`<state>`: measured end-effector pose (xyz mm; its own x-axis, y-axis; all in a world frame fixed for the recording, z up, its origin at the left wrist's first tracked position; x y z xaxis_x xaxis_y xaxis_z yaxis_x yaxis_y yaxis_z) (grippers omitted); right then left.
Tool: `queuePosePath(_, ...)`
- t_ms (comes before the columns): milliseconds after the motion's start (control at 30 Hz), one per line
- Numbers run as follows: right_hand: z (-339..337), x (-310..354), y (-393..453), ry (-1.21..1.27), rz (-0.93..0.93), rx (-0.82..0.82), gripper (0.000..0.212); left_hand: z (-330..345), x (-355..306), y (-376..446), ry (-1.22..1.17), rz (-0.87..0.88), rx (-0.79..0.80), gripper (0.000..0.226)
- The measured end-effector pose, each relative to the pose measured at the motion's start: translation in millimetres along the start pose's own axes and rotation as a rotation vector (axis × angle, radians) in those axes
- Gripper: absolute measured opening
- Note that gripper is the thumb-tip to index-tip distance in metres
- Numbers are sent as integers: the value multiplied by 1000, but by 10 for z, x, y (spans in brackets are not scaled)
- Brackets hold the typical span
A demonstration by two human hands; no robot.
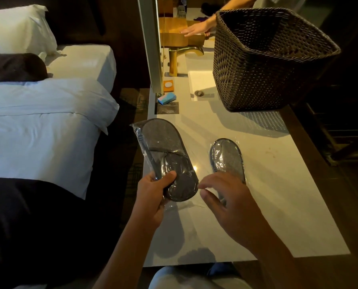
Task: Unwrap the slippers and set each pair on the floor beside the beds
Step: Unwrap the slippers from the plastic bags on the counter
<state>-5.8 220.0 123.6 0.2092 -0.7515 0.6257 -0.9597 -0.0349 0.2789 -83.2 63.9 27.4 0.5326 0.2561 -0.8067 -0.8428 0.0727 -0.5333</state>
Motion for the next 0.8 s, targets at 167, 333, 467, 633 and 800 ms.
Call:
queuePosePath(167, 260, -81, -43, -1, 258, 219, 21, 3, -36, 14, -73, 17, -4, 31)
queuePosePath(333, 443, -247, -94, 155, 605, 204, 18, 59, -50, 28, -94, 37, 16, 33)
queuePosePath(467, 507, -250, -106, 548, 778, 149, 15, 124, -24, 30, -79, 40, 33, 33)
queuePosePath(633, 497, -215, -134, 976, 944, -4, 15, 174, -20, 13, -79, 46, 69, 39)
queuePosePath(800, 509, -214, -106, 1021, 971, -82, 9, 232, 22, -10, -51, 24, 97, 39)
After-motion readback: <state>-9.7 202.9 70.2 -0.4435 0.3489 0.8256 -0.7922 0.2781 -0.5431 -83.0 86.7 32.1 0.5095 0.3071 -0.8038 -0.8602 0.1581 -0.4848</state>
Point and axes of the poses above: each hand's wrist, its own y-axis towards the middle knuckle, its own z-axis out of the palm, x = y × z, the point moved 5 cm from there along y, towards the middle knuckle, and after that the axes turned 1 degree about -z, right-handed, at the moved point
